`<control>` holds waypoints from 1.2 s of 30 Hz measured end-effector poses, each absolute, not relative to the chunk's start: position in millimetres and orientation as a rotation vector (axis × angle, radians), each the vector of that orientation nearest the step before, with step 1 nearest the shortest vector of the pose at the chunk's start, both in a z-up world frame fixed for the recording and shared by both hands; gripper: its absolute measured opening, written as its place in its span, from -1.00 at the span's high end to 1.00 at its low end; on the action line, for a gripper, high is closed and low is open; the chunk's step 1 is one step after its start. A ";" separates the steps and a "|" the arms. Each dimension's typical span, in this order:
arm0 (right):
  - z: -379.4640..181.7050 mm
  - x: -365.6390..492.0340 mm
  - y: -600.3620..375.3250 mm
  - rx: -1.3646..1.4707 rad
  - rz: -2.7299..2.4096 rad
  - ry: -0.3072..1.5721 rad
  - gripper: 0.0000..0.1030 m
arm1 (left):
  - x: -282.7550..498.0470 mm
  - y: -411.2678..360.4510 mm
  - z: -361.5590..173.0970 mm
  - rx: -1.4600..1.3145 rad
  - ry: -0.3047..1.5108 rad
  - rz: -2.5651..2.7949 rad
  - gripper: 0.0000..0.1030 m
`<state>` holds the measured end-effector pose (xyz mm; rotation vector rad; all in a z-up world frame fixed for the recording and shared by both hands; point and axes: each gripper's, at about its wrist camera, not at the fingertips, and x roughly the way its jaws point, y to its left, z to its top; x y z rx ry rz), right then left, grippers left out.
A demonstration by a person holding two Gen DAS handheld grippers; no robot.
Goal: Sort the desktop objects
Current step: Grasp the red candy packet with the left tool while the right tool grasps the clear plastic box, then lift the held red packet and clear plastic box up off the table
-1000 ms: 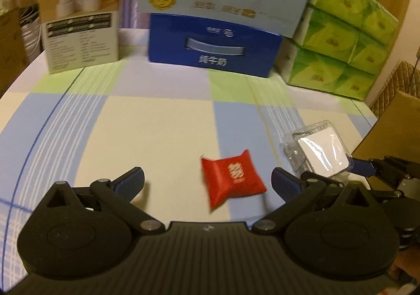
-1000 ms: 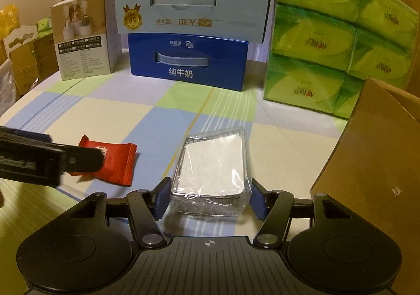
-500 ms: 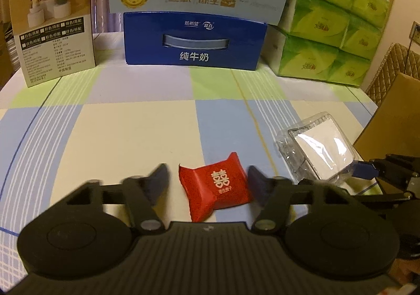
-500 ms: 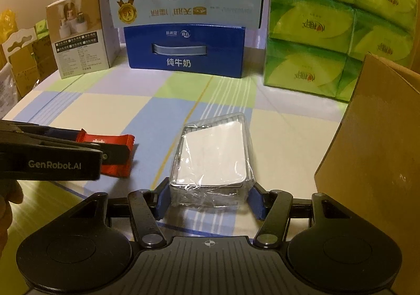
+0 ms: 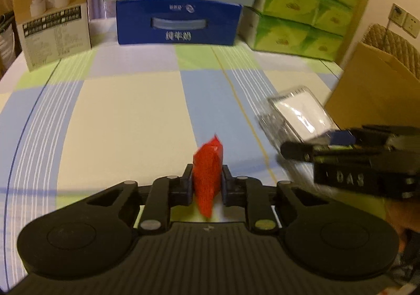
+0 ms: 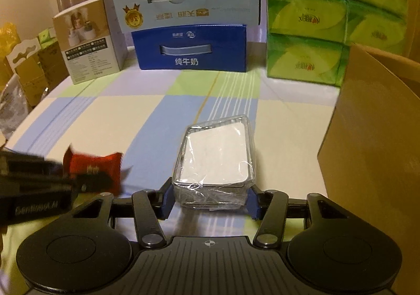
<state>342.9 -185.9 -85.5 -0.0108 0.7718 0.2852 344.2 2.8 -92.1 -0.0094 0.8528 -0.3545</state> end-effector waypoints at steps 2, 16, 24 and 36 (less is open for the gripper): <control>-80.4 331.2 -188.1 0.015 0.290 0.781 0.02 | 328.6 3.0 -89.1 -0.002 0.870 -0.362 0.72; -58.5 181.6 -203.4 0.080 0.314 0.799 0.02 | 200.2 5.8 -64.8 0.045 0.899 -0.390 0.70; -69.7 138.4 -213.3 0.145 0.269 0.850 0.02 | 159.5 1.0 -67.9 0.116 0.892 -0.393 0.34; -75.7 128.7 -209.0 0.129 0.262 0.833 -0.02 | 154.3 2.1 -69.5 0.182 0.855 -0.348 -0.05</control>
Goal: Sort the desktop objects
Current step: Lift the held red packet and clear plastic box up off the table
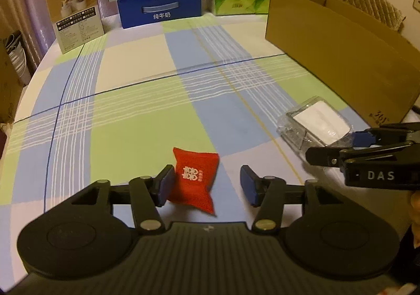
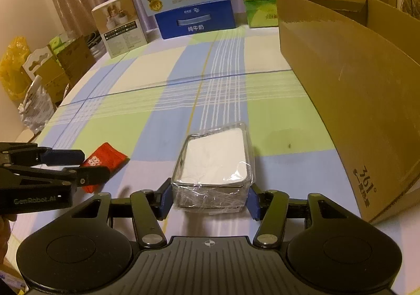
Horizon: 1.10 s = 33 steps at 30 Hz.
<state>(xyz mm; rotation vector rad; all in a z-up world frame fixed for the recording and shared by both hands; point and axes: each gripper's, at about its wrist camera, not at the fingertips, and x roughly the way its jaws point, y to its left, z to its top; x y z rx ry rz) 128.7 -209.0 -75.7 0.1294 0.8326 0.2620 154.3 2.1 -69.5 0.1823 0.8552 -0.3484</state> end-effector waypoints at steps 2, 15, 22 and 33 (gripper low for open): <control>-76.3 128.8 -207.2 0.117 0.262 0.827 -0.03 | 156.6 -0.3 -71.7 0.212 0.846 -0.342 -0.07; -75.5 129.2 -211.6 0.120 0.235 0.797 -0.28 | 157.2 -11.8 -85.2 0.490 0.815 -0.435 -0.02; -74.0 129.1 -213.8 0.140 0.236 0.780 -0.33 | 160.3 -7.8 -88.9 0.446 0.845 -0.442 0.36; -71.2 128.1 -206.4 0.100 0.241 0.737 -0.67 | 162.2 -0.8 -74.8 0.290 0.831 -0.437 0.52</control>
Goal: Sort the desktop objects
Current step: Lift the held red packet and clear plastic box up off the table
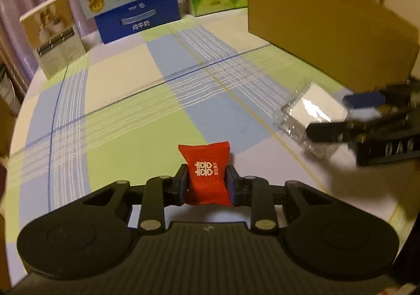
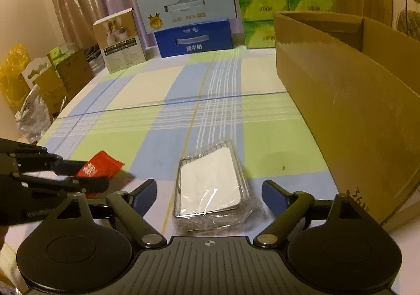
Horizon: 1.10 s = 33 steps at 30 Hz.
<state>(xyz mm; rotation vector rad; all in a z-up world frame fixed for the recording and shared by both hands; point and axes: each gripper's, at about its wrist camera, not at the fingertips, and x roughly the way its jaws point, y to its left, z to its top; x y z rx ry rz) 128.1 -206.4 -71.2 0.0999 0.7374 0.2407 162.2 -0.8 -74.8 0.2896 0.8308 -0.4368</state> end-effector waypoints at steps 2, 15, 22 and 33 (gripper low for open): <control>-72.8 128.2 -202.7 0.070 0.242 0.739 -0.68 | 162.9 -1.4 -76.5 0.283 0.845 -0.428 0.52; -86.4 136.1 -182.7 -0.075 0.252 0.748 -0.61 | 167.9 1.8 -75.5 0.189 0.877 -0.396 0.52; -91.4 143.3 -181.5 -0.082 0.228 0.767 -0.34 | 168.7 -3.1 -76.0 0.189 0.880 -0.411 0.52; -92.3 143.9 -178.7 -0.085 0.225 0.767 -0.13 | 168.9 -8.0 -77.7 0.179 0.891 -0.413 0.52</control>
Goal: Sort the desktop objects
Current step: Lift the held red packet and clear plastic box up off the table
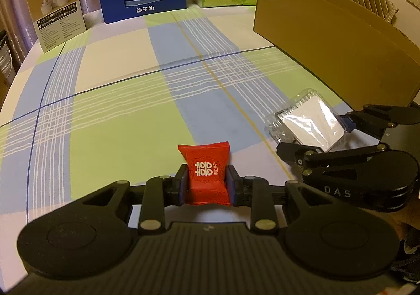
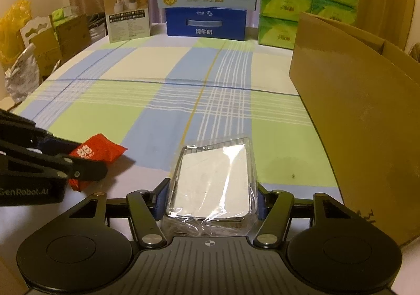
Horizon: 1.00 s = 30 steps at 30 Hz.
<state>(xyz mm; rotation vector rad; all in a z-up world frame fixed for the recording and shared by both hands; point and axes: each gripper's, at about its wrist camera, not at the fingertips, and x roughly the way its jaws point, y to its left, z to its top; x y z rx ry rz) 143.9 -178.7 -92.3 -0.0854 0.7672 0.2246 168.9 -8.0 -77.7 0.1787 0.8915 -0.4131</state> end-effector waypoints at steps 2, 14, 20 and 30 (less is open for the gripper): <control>-90.0 143.0 -180.0 -0.081 0.217 0.757 -0.12 | 168.9 -8.2 -76.7 0.175 0.889 -0.410 0.52; -83.1 139.7 -182.8 -0.065 0.216 0.741 -0.11 | 168.4 -10.3 -74.2 0.170 0.889 -0.404 0.52; -84.3 139.8 -183.2 -0.061 0.219 0.750 -0.11 | 168.7 -9.8 -74.6 0.164 0.896 -0.402 0.52; -75.0 133.7 -188.3 -0.030 0.228 0.750 -0.11 | 170.2 -6.5 -66.2 0.091 0.900 -0.393 0.53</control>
